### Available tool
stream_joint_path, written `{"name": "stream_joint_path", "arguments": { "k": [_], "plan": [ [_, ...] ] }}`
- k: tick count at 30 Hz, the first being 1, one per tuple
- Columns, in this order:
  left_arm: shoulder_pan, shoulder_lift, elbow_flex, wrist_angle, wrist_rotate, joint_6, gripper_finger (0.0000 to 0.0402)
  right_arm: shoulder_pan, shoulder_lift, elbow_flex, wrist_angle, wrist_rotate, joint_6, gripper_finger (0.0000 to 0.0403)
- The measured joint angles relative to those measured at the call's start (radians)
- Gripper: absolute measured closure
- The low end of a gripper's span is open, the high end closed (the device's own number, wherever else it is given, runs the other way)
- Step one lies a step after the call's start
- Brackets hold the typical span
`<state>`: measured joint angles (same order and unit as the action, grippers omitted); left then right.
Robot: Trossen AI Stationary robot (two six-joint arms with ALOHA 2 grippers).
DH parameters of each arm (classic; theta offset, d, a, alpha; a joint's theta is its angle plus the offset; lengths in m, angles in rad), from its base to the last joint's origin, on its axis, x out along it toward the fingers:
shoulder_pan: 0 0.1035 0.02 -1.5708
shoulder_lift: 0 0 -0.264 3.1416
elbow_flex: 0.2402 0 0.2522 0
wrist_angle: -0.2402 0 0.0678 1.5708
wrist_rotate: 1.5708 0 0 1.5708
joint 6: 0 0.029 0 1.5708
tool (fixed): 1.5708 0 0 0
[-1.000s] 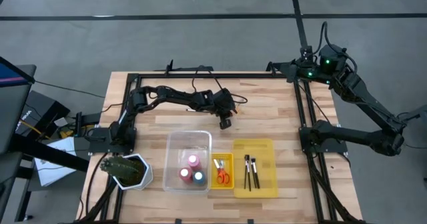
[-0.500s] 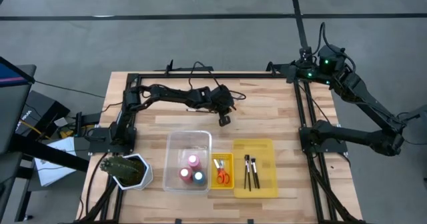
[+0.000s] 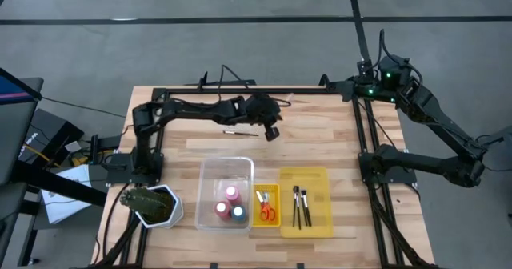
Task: Pick & Place Paint Supplies
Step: Put the yellow scissors into the left yellow bin
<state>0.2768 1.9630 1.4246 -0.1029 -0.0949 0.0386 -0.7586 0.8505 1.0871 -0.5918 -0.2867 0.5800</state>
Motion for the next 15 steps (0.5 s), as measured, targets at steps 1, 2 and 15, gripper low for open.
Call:
{"name": "stream_joint_path", "arguments": {
  "k": [1, 2, 15],
  "plan": [
    [-0.001, -0.013, 0.000, 0.005, -0.024, -0.006, 0.0401, 0.000, 0.000, 0.000, -0.002, 0.002, 0.003, 0.0395],
    [-0.001, -0.026, 0.000, 0.010, -0.046, -0.015, 0.0401, 0.000, 0.000, 0.000, -0.003, 0.008, 0.011, 0.0394],
    [-0.001, -0.150, 0.002, 0.207, -0.089, -0.021, 0.0401, 0.001, 0.108, 0.000, 0.035, 0.027, 0.076, 0.0311]
  ]
}}
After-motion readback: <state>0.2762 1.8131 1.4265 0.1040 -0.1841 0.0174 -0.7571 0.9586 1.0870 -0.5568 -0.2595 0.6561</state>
